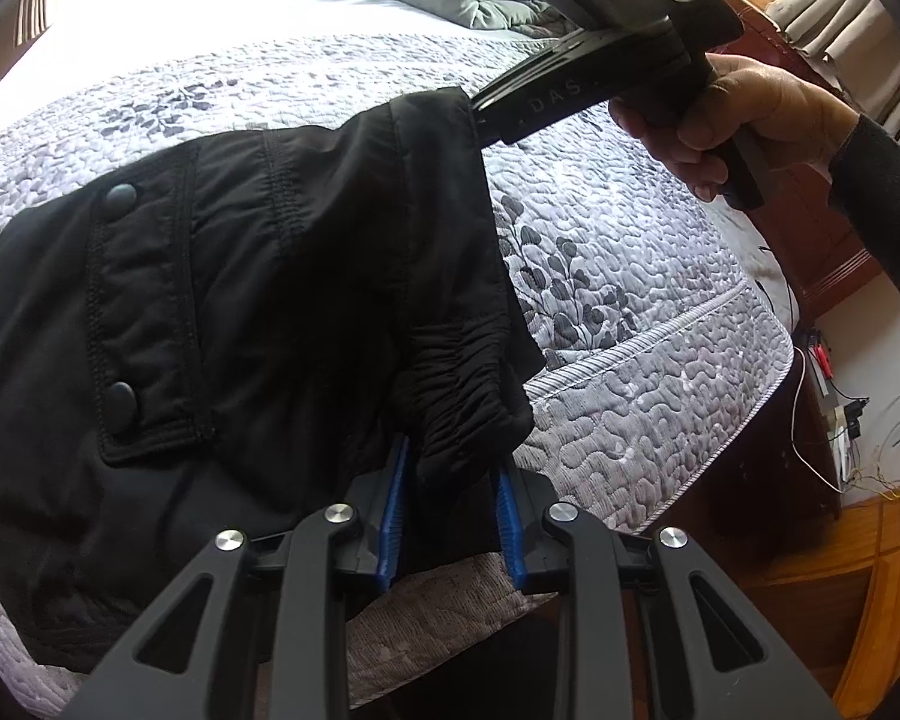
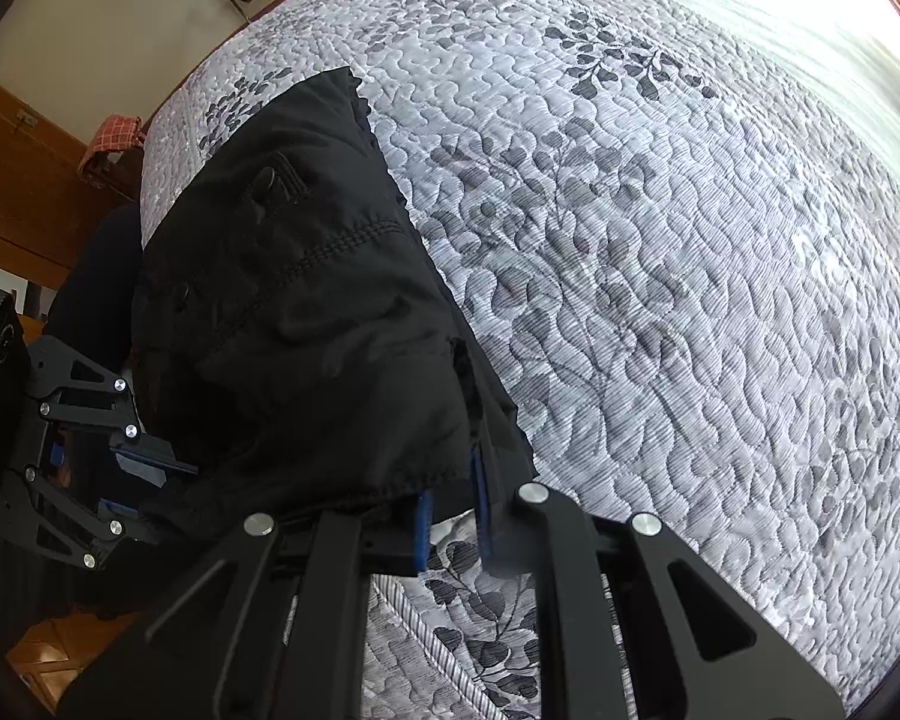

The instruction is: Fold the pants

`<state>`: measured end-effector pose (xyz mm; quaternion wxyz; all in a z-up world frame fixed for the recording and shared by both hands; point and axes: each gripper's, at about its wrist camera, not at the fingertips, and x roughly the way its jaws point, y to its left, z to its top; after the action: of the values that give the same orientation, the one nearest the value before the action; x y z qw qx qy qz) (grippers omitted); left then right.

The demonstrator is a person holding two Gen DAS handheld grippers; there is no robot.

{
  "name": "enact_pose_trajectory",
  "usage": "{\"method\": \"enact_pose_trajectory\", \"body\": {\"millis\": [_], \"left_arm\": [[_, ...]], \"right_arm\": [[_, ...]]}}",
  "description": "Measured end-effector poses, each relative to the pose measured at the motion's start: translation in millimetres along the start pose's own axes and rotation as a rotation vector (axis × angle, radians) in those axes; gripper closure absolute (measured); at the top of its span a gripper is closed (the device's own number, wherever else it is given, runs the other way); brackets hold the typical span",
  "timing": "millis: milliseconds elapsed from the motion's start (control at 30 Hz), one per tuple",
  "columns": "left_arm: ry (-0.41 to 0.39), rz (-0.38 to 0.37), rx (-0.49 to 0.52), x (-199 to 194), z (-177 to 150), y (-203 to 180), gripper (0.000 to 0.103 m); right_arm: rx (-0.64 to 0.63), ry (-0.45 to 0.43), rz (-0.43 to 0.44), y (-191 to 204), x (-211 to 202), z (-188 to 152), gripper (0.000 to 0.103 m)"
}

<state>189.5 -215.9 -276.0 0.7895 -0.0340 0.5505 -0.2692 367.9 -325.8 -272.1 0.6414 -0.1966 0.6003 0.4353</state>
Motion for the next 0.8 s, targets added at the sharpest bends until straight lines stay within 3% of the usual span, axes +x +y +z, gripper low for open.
{"method": "enact_pose_trajectory", "body": {"millis": [533, 667, 800], "left_arm": [[0.022, 0.01, -0.012, 16, -4, 5, 0.076], [0.022, 0.01, -0.007, 16, -8, 7, 0.075], [0.022, -0.012, -0.006, 15, -10, 11, 0.073]], "right_arm": [[0.15, -0.066, 0.056, -25, 10, -19, 0.085], [0.261, -0.103, 0.068, -31, 9, -28, 0.07], [0.415, -0.159, 0.11, -33, 8, -47, 0.046]]}}
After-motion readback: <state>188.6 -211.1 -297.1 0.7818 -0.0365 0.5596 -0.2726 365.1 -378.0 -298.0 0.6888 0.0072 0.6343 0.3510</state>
